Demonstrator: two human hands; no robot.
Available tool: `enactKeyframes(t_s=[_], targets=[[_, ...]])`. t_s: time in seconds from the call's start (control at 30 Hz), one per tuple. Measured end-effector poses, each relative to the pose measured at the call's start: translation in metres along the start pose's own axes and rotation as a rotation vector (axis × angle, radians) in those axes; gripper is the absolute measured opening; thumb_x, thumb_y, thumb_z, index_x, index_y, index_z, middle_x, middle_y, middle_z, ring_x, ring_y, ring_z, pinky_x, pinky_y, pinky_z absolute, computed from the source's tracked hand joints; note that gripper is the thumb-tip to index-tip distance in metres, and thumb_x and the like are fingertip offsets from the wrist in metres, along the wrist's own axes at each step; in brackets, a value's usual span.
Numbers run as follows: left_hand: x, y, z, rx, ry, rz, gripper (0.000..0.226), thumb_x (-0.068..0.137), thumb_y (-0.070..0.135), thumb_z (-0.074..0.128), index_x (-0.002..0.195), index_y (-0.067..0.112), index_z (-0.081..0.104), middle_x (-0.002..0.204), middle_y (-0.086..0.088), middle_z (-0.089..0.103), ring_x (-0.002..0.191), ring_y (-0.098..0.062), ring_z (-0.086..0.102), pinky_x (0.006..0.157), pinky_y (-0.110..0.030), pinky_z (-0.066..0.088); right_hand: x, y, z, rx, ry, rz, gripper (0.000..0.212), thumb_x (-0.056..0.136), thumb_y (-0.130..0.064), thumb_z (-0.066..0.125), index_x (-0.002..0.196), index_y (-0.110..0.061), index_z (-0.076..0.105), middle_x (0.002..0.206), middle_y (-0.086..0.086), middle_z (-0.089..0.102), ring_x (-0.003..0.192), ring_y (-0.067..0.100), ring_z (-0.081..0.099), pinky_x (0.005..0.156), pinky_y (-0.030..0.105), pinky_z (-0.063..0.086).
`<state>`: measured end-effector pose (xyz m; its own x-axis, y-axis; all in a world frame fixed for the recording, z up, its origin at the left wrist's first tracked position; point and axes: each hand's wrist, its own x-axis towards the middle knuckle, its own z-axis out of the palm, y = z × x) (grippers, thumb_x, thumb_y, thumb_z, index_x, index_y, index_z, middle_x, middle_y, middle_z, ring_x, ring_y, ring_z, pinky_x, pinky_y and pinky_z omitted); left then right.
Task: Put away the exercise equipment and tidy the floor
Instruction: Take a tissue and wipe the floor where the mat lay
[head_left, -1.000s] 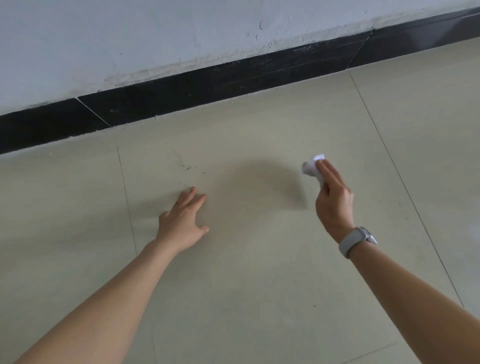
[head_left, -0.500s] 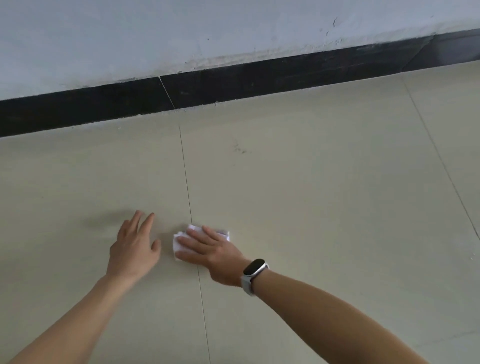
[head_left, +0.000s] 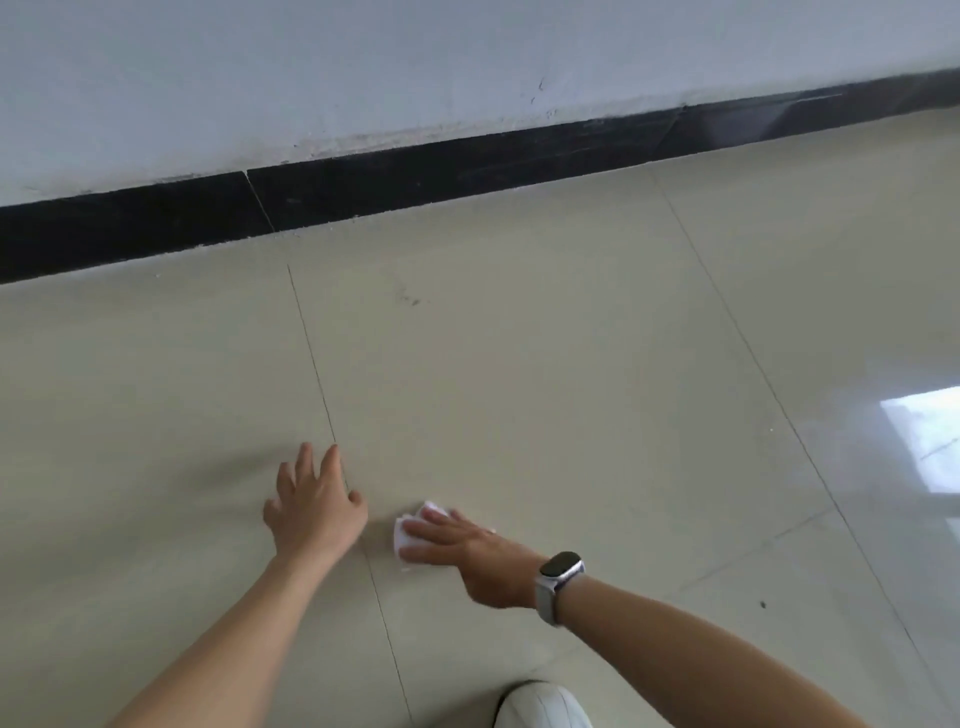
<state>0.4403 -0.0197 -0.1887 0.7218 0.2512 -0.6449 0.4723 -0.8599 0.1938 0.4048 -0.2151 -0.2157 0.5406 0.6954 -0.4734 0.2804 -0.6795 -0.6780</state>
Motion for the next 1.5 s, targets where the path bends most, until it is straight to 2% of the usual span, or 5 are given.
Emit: enactKeyframes(t_s=[0.17, 0.37, 0.9, 1.13, 1.5], targets=[[-0.016, 0.073, -0.05, 0.025, -0.053, 0.172, 0.051, 0.094, 0.025, 0.042, 0.142, 0.016, 0.027, 0.156, -0.007, 0.013, 0.142, -0.029, 0.014, 0.111, -0.049, 0.023, -0.056, -0.014, -0.095, 0.467, 0.221, 0.484, 0.045, 0.094, -0.002, 0.035, 0.135, -0.016, 0.045, 0.139, 0.006, 0.05, 0.096, 0.003, 0.062, 0.085, 0.012, 0.043], [-0.064, 0.171, -0.097, 0.057, -0.053, 0.504, 0.04, 0.093, 0.021, 0.038, 0.132, 0.011, 0.041, 0.14, -0.01, 0.04, 0.127, -0.03, 0.04, 0.101, -0.041, 0.035, -0.205, -0.029, -0.2, 0.516, 0.627, 0.764, 0.041, 0.085, -0.012, 0.037, 0.093, -0.045, 0.06, 0.126, 0.025, 0.056, 0.119, 0.048, 0.047, 0.095, 0.068, 0.036], [-0.056, 0.314, -0.003, 0.084, -0.013, 0.53, 0.047, 0.093, 0.023, 0.039, 0.139, 0.016, 0.033, 0.147, -0.006, 0.032, 0.131, -0.03, 0.035, 0.1, -0.042, 0.037, -0.289, 0.161, -0.234, 0.536, 0.87, 0.92, 0.035, 0.093, -0.004, 0.034, 0.113, -0.02, 0.058, 0.063, -0.015, 0.069, 0.041, 0.005, 0.051, 0.043, 0.019, 0.039], [-0.042, 0.354, 0.123, 0.065, -0.077, 0.328, 0.061, 0.093, 0.028, 0.044, 0.147, 0.028, 0.016, 0.159, -0.002, -0.001, 0.145, -0.03, 0.001, 0.112, -0.047, 0.025, -0.27, 0.304, -0.203, 0.267, 0.999, 0.827, 0.069, 0.075, 0.021, 0.025, 0.132, -0.011, 0.047, 0.147, 0.006, 0.036, 0.134, 0.029, 0.035, 0.106, 0.027, 0.031], [-0.004, 0.389, 0.135, 0.09, 0.109, 0.034, 0.062, 0.093, 0.039, 0.045, 0.147, 0.032, 0.016, 0.159, -0.001, -0.002, 0.145, -0.029, -0.001, 0.112, -0.056, 0.014, -0.214, 0.318, -0.115, -0.423, 0.4, -0.279, 0.072, 0.067, 0.003, 0.03, 0.136, -0.017, 0.037, 0.145, 0.004, 0.042, 0.141, 0.02, 0.023, 0.116, 0.035, 0.006]])
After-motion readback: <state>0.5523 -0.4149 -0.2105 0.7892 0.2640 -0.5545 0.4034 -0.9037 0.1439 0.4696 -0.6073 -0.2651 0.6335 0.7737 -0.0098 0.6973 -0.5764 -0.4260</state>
